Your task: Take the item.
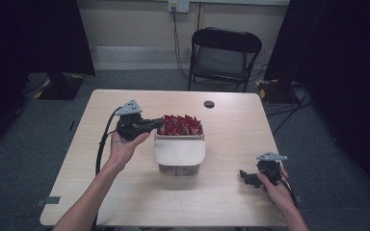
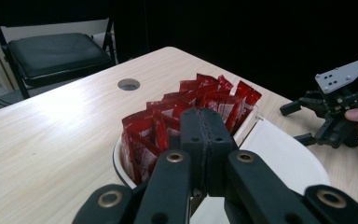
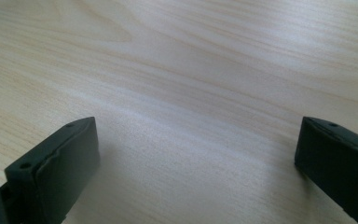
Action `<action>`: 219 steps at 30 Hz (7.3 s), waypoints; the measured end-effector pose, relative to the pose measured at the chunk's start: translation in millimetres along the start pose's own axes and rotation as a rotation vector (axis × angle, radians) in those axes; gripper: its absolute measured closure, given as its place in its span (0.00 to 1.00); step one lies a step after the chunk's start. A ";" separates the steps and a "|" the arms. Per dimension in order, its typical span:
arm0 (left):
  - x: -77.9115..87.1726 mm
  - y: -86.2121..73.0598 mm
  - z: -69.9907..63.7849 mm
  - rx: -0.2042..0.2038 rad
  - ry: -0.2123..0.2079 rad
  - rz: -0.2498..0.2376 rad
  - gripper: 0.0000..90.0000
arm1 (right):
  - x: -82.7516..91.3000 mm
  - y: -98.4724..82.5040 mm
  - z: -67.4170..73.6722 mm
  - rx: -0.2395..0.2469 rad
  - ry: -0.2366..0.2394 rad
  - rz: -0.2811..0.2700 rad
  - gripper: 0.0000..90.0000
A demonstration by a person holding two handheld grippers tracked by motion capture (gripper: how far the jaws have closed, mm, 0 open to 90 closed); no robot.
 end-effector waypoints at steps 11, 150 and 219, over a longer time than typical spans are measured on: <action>7.4 7.4 -1.0 -0.003 -0.013 -0.020 0.99 | 0.0 0.0 -0.1 0.001 0.000 0.000 0.00; 106.5 -5.7 65.3 0.114 0.149 -0.120 1.00 | -0.3 0.5 -0.4 0.004 0.004 0.000 0.00; 67.1 -78.4 93.7 0.152 0.166 0.054 0.99 | -0.4 0.6 -0.3 0.003 0.005 0.001 0.00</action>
Point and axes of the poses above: each handheld gripper's, and its own axes: x roughly backward along the jaws, y roughly out of its top, z roughly to its left, the point moved 1 cm from there along -x, roughly forward along the jaws, and after that the axes turned 9 degrees about z, right-handed, at the moved point
